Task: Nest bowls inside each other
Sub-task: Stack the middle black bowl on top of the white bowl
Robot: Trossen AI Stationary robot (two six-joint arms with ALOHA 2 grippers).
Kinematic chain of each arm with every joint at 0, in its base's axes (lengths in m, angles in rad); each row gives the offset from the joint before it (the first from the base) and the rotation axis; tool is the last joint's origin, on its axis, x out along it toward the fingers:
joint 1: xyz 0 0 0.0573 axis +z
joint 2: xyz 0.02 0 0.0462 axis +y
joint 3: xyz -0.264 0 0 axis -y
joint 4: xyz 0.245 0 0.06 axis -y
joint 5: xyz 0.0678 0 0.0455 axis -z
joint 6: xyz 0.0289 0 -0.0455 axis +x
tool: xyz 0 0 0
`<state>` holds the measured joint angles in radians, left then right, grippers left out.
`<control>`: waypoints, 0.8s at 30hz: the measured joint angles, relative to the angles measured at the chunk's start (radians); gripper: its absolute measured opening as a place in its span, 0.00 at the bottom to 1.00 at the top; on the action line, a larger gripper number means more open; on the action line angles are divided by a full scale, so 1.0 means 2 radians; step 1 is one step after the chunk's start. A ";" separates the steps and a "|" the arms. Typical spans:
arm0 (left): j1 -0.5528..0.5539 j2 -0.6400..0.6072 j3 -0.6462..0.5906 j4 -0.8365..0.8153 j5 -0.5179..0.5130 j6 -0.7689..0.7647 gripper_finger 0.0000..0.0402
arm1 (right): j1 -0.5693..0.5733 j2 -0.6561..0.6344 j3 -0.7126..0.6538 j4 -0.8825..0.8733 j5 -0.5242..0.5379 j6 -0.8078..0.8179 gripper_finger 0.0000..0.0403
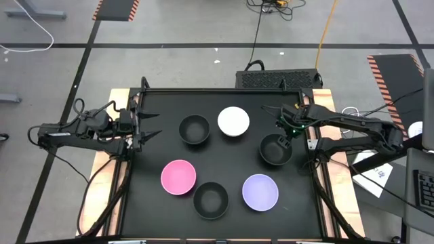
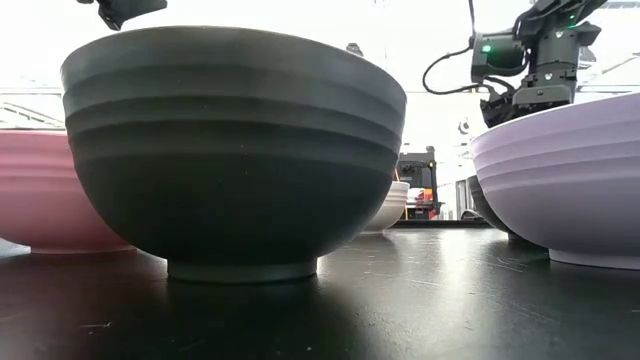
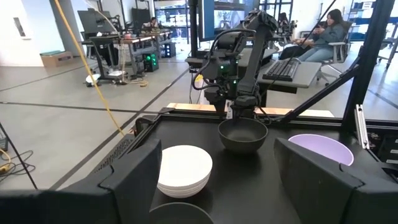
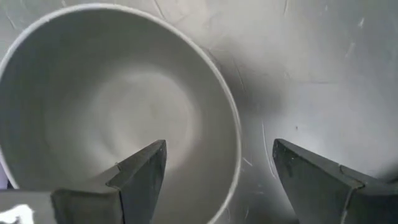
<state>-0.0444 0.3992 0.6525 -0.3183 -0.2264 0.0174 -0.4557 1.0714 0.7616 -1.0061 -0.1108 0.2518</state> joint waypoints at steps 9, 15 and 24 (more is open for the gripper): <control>0.000 0.000 0.000 -0.001 0.000 0.001 0.78 | 0.000 0.003 0.000 0.018 0.001 -0.003 0.71; 0.000 0.000 0.000 -0.001 0.000 0.001 0.78 | 0.000 0.003 -0.026 0.023 0.001 -0.003 0.67; 0.000 0.000 0.000 -0.001 0.000 0.002 0.78 | 0.000 0.003 -0.036 0.040 0.002 -0.003 0.59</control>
<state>-0.0446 0.3992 0.6525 -0.3198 -0.2264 0.0223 -0.4564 1.0779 0.6888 -0.9261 -0.1062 0.2461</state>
